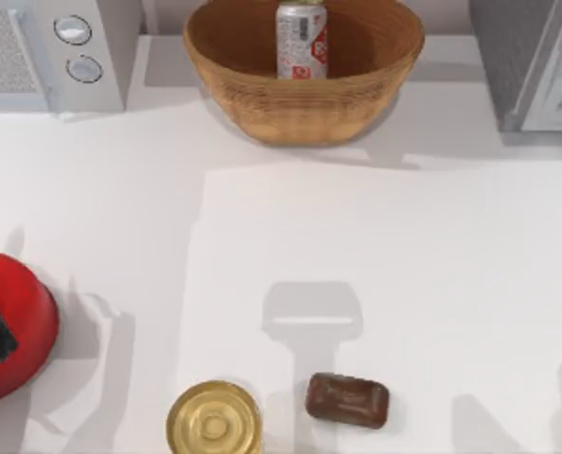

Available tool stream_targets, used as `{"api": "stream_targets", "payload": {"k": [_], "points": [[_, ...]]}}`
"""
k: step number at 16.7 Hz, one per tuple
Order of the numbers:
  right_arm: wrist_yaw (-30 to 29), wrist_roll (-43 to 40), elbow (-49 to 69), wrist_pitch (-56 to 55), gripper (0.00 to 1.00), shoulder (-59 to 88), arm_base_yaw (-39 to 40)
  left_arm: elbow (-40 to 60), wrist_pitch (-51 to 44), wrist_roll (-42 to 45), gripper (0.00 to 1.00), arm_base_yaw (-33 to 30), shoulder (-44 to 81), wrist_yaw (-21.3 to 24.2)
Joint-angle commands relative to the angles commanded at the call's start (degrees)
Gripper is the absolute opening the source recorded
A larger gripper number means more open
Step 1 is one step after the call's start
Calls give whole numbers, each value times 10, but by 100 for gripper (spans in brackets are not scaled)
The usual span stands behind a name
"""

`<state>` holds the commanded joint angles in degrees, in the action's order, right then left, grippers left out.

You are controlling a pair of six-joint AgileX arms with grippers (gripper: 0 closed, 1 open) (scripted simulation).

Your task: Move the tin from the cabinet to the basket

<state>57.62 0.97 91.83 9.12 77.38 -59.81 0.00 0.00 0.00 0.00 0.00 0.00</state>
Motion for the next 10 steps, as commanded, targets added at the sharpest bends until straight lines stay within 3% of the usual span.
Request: {"api": "stream_targets", "payload": {"k": [5, 10], "points": [[14, 5, 79, 118, 100, -2, 1, 0, 0, 0, 100, 0, 0, 0], [15, 6, 84, 126, 100, -3, 2, 0, 0, 0, 100, 0, 0, 0]]}}
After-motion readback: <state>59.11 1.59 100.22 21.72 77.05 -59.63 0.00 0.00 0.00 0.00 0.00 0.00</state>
